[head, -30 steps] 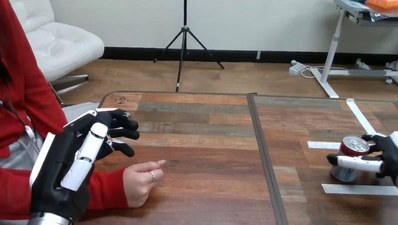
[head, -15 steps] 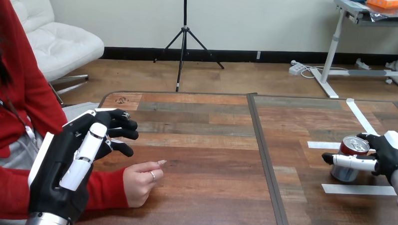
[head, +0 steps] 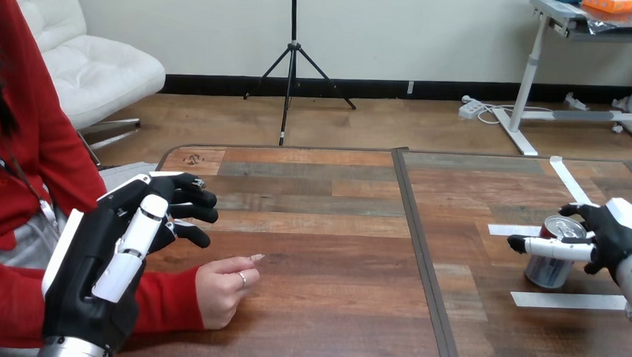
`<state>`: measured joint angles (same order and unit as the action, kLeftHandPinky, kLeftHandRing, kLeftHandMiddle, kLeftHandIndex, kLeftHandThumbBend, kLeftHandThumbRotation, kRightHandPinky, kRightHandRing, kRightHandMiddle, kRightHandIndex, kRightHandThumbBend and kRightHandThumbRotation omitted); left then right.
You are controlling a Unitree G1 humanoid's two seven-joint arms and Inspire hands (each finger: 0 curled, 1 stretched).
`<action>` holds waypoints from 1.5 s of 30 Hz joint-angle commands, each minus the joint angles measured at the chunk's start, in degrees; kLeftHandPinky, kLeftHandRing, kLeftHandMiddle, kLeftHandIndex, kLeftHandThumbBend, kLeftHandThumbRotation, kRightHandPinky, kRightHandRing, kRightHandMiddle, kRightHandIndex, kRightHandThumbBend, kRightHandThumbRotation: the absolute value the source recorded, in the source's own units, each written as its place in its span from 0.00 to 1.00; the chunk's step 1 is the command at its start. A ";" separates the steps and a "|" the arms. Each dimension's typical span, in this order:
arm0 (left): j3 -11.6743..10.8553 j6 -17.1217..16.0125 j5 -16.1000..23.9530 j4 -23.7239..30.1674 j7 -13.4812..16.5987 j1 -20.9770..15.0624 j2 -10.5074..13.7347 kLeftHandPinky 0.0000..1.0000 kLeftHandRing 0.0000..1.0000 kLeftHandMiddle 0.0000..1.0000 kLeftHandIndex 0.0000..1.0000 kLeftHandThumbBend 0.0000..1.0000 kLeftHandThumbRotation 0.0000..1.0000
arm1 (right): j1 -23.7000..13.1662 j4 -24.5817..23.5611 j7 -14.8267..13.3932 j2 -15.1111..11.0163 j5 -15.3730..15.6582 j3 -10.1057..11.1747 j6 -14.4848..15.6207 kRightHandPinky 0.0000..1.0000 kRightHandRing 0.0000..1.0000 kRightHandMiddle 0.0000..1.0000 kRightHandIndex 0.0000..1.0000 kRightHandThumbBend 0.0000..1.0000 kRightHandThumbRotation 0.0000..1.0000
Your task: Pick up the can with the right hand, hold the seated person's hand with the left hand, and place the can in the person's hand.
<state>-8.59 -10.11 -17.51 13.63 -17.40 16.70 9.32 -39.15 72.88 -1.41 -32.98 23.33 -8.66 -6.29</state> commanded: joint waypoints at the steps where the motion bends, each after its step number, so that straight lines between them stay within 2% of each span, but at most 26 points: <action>1: -0.79 -1.01 0.15 2.03 0.05 -3.47 0.84 0.44 0.57 0.57 0.55 0.34 0.65 | -5.30 -0.29 -1.51 1.42 -0.53 0.12 -2.38 0.59 0.73 0.79 0.83 1.00 0.44; 3: -0.81 -1.00 0.12 2.11 0.03 -3.44 0.85 0.44 0.56 0.57 0.54 0.34 0.64 | -5.35 -0.33 -1.74 1.55 -0.52 0.10 -2.63 0.58 0.73 0.79 0.83 1.00 0.41; 5: -0.83 -0.61 -0.06 2.36 0.06 -3.34 0.85 0.44 0.56 0.57 0.54 0.33 0.64 | -5.44 -0.26 -1.91 1.65 -0.40 -0.02 -2.57 0.61 0.75 0.79 0.82 0.96 0.37; 8: -0.96 -0.75 -0.14 2.18 -0.20 -3.39 1.00 0.44 0.56 0.57 0.54 0.34 0.64 | -5.12 -0.31 -2.80 1.61 -0.22 -0.11 -4.20 0.64 0.75 0.79 0.80 0.91 0.30; 12: -1.06 -0.74 0.23 2.31 -0.05 -3.40 1.09 0.44 0.56 0.57 0.54 0.35 0.63 | -5.35 -0.04 -3.05 1.84 -0.26 -0.04 -4.17 0.66 0.75 0.78 0.78 0.83 0.21; 17: -1.19 0.16 -0.08 2.87 0.33 -3.31 1.06 0.45 0.56 0.57 0.54 0.37 0.64 | -5.44 0.02 -3.44 2.05 -0.59 0.33 -4.28 0.62 0.70 0.74 0.75 0.74 0.10; 20: -1.39 0.47 -0.47 2.83 0.00 -3.29 1.46 0.45 0.56 0.57 0.54 0.38 0.64 | -5.09 0.00 -5.28 1.96 0.03 -0.06 -5.83 0.59 0.67 0.71 0.73 0.71 0.04; 23: -1.51 0.32 -0.63 2.76 -0.13 -3.39 1.47 0.45 0.56 0.57 0.54 0.39 0.64 | -5.37 -0.05 -5.17 2.26 -0.54 0.44 -4.97 0.57 0.64 0.68 0.71 0.68 0.02; 26: -1.66 0.61 -0.65 2.91 -0.03 -3.42 1.61 0.45 0.56 0.57 0.54 0.38 0.64 | -5.16 0.01 -5.98 2.19 -0.60 0.51 -5.84 0.56 0.62 0.66 0.68 0.66 0.01; 33: -1.95 0.39 -0.57 2.57 -0.01 -3.75 1.77 0.45 0.55 0.57 0.54 0.39 0.64 | -5.50 0.18 -5.99 2.17 -0.84 0.68 -5.36 0.53 0.57 0.61 0.63 0.63 0.00; 45: -2.37 0.50 -1.20 1.99 -0.17 -4.53 1.88 0.45 0.55 0.56 0.53 0.35 0.64 | -5.99 0.24 -5.15 1.56 -0.26 0.08 -4.81 0.46 0.51 0.54 0.54 0.68 0.00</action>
<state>-10.28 -9.80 -17.68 13.73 -17.44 15.92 10.39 -39.73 73.01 -6.02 -31.14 23.14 -8.54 -10.69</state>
